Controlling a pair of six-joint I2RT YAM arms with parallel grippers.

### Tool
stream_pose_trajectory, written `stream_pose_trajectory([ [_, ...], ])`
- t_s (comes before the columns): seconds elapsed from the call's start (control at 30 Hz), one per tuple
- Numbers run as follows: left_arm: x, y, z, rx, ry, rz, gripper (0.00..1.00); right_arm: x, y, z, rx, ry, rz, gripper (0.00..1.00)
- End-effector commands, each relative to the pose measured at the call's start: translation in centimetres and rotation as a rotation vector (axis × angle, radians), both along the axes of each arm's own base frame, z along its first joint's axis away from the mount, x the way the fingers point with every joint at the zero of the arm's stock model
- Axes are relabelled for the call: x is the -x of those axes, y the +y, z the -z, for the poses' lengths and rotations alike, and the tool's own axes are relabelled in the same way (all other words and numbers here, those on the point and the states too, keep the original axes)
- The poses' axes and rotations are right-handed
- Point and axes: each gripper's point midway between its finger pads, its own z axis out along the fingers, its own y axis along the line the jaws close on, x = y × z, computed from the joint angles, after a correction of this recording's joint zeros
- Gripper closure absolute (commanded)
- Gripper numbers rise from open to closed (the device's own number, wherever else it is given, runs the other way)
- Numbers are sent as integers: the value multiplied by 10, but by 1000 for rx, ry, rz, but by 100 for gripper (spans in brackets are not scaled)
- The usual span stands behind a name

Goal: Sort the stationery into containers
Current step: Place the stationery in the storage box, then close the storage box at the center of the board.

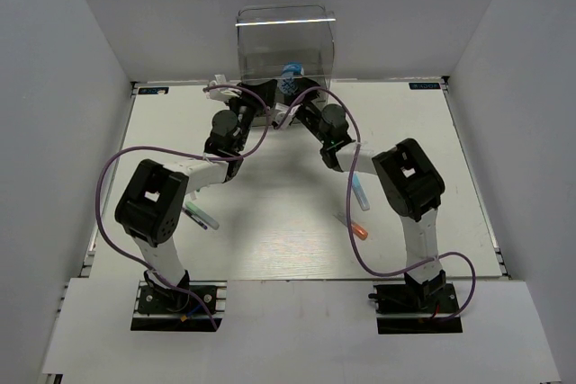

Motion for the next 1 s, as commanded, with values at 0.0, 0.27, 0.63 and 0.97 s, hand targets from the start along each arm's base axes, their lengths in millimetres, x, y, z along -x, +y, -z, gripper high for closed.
stream_pose_trajectory([
  [0.0,18,7,-65,59,-144,7,44,-10,-7,-43,-50,-131,33,100],
  [0.27,20,8,-69,63,-152,7,42,-40,-10,-15,42,-73,100,27],
  [0.63,22,9,-70,63,-152,7,42,-37,-19,-17,21,24,101,11],
  [0.97,24,9,-54,59,-122,10,42,81,-12,28,143,323,-316,49],
])
